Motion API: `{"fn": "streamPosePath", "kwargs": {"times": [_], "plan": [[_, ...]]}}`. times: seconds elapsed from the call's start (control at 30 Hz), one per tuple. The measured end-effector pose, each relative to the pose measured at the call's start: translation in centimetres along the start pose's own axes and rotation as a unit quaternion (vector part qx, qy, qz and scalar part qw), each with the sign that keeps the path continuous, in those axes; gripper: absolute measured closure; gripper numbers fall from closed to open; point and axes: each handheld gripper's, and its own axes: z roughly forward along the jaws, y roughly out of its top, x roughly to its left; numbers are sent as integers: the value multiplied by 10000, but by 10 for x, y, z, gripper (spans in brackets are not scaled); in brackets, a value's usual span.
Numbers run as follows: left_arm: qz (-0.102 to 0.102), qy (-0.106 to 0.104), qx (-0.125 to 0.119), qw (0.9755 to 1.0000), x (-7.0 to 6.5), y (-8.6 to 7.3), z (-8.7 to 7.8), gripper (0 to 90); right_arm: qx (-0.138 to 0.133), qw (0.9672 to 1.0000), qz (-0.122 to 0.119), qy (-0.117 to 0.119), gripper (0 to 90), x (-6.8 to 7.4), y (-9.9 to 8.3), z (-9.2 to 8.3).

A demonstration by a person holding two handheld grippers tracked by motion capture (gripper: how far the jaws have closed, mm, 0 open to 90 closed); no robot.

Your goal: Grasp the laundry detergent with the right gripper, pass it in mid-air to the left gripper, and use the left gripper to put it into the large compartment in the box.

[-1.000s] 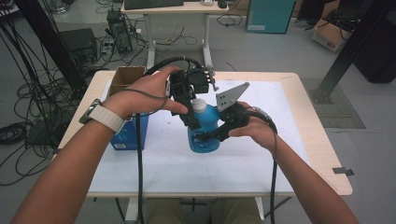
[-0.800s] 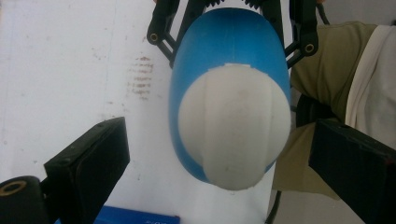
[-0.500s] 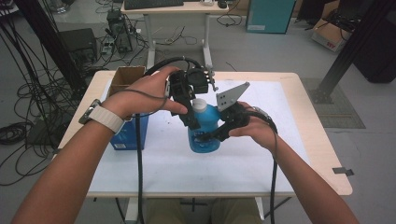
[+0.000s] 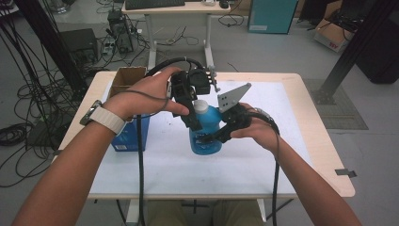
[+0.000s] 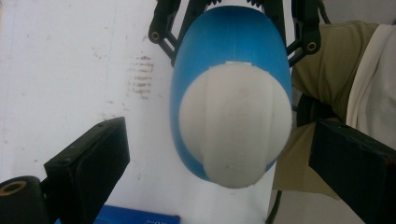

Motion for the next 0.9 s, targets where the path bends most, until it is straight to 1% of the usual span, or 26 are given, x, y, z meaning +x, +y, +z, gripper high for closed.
{"fn": "streamPosePath", "kwargs": {"times": [0.1, 0.13, 0.17, 0.23, 0.27, 0.33, 0.37, 0.4, 0.43, 0.47, 0.5, 0.53, 0.57, 0.6, 0.83, 0.9], "plan": [[0, -15, 7, 10000, 0, 0, -1, 56, -14, 10000, -2, -8, 432, 0, 0, 0], [215, 5, 178, 9996, 3, 0, -3, 56, -10, 10000, -1, -9, 432, 0, 0, 0], [291, 10, 232, 9993, 4, 0, -4, 56, -10, 10000, 0, -6, 432, 0, 0, -1], [258, 18, 196, 9995, 4, 0, -3, 56, -9, 10000, -1, -7, 432, 0, 0, 0], [389, 20, 294, 9988, 5, 1, -4, 57, -9, 10000, -1, 0, 432, 0, 0, 0], [398, 33, 288, 9988, 5, 2, -3, 56, 13, 10000, 6, 8, 432, 0, 0, 0], [398, 33, 288, 9988, 5, 2, -3, 56, 13, 10000, 6, 8, 432, 0, 0, 0], [51, 13, 20, 10000, 0, 1, 0, 56, 25, 10000, 27, 17, 432, 0, 0, 0], [12, -21, 0, 10000, 0, 1, 1, 56, 22, 10000, 32, 25, 432, 1, 0, 0], [39, -3, 24, 10000, 0, 1, 1, 56, 20, 10000, -1, 27, 432, 0, 0, 0], [17, 0, -52, 10000, -1, 2, 3, 57, 17, 10000, 21, 35, 432, 1, 0, 1], [17, 0, -52, 10000, -1, 2, 3, 59, 29, 10000, -9, 25, 432, 0, 0, 1], [410, -27, 232, 9989, 4, 4, 0, 62, 22, 10000, 8, 31, 432, 1, 0, 1], [422, 2, 224, 9989, 4, 4, 0, 62, 18, 10000, 24, 44, 432, 1, 0, 1], [463, -35, 273, 9985, 5, 5, 5, 71, 37, 10000, 11, 62, 432, 3, 1, 1], [468, -68, 288, 9985, 5, 7, 9, 75, 61, 9999, 33, 76, 432, 4, 1, 1]]}}
